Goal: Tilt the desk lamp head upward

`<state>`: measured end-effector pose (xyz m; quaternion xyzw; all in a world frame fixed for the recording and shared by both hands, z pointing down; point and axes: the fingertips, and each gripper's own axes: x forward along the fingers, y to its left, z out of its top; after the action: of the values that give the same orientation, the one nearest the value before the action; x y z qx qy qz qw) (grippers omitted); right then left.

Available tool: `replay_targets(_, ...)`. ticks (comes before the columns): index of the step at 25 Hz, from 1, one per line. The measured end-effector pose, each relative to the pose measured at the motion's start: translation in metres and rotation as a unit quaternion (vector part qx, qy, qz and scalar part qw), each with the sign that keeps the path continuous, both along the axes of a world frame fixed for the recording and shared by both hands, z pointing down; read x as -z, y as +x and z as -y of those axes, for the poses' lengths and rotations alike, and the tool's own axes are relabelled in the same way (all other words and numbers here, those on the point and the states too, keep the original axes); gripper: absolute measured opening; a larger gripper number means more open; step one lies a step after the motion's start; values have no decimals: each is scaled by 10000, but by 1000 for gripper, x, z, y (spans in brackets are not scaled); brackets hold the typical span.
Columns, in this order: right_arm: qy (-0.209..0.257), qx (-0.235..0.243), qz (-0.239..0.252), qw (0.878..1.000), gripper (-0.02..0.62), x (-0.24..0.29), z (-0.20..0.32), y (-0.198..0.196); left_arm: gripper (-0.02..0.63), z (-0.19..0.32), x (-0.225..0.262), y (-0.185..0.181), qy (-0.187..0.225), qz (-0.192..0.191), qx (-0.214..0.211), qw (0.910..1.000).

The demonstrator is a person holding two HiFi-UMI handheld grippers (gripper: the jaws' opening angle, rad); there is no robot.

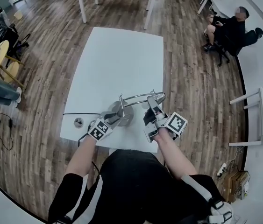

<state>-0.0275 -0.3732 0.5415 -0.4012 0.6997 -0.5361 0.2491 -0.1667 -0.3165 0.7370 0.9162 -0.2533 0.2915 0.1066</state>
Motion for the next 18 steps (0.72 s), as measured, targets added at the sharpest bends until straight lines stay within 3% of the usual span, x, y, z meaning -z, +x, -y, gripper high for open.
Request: replay_targets(18, 1242, 390, -663, 9893, 86, 61, 2, -27, 147, 2, -4, -11, -21, 0, 2, 10000)
